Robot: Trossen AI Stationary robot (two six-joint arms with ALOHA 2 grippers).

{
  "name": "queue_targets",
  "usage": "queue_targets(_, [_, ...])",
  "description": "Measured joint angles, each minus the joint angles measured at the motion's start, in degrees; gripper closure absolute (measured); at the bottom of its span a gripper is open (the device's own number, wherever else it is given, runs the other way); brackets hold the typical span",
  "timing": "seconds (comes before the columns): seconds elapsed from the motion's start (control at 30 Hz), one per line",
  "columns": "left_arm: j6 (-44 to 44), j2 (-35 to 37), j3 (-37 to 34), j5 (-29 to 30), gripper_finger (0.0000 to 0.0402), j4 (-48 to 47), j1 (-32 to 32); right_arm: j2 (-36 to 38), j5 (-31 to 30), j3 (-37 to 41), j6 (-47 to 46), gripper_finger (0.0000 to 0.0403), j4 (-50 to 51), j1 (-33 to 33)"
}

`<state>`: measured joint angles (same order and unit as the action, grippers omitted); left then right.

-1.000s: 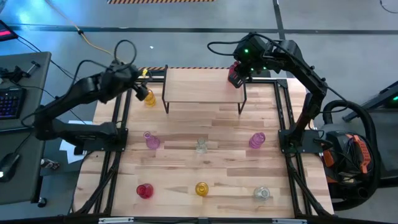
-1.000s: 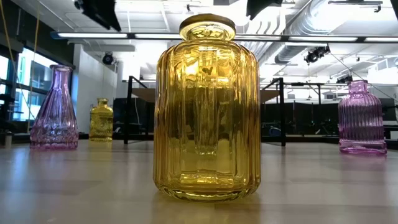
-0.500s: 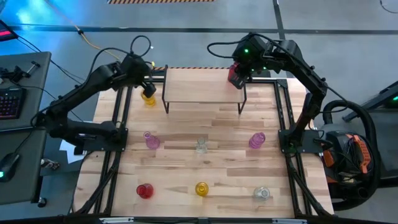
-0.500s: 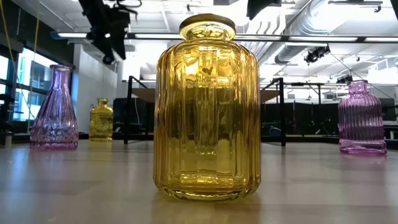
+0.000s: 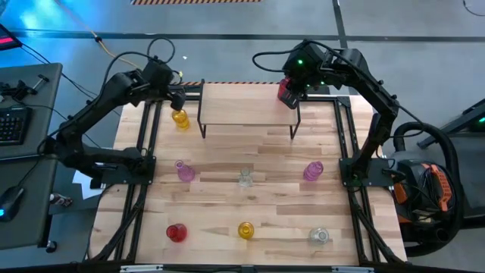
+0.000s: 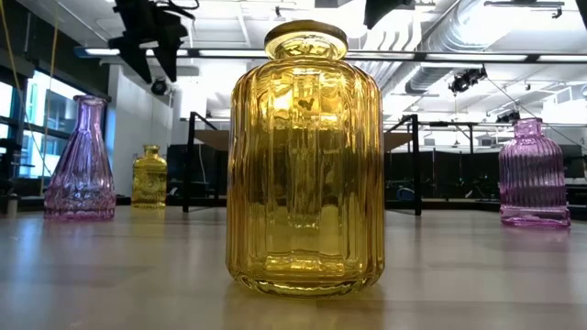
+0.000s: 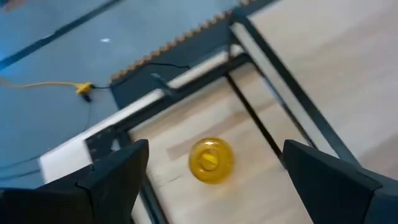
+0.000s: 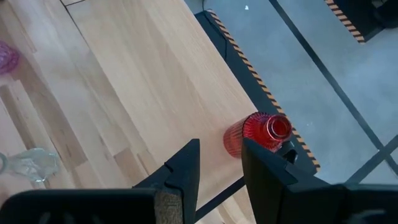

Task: Sort vases onto shelf
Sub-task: Put the top yellow vase on the shelf

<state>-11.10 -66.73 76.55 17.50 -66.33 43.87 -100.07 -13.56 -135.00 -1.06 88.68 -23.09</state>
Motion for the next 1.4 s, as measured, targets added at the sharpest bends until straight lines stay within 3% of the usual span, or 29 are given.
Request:
queue_targets(0.13, [-3.3,0.8,0.0,0.9,0.0039,-0.2,0.0,0.0,0.0,0.0,0.0,0.0304,-0.2,0.0])
queue_targets(0.27, [-1.4,-0.1,0.0,-7.4,0.0039,-0.6,2.3,0.0,0.0,0.0,0.1,0.0304,-0.2,0.0])
queue_targets(0.53, [-7.2,-2.0,-0.1,-9.8,0.0039,-5.0,3.8,0.0,0.0,0.0,0.1,0.0304,-0.3,0.0])
queue_targets(0.77, [-0.7,-6.4,-0.1,-16.2,0.0039,-6.7,6.0,0.0,0.0,0.0,0.1,0.0304,-0.3,0.0])
queue_targets(1.0, [3.0,-11.7,-0.1,-17.1,0.0042,-7.7,7.5,0.0,0.0,0.0,0.0,0.0304,-0.3,0.0])
queue_targets(1.4, [3.8,-17.1,-0.1,-18.2,0.0106,-7.9,8.0,0.0,0.0,0.0,0.1,0.0304,-0.3,0.0])
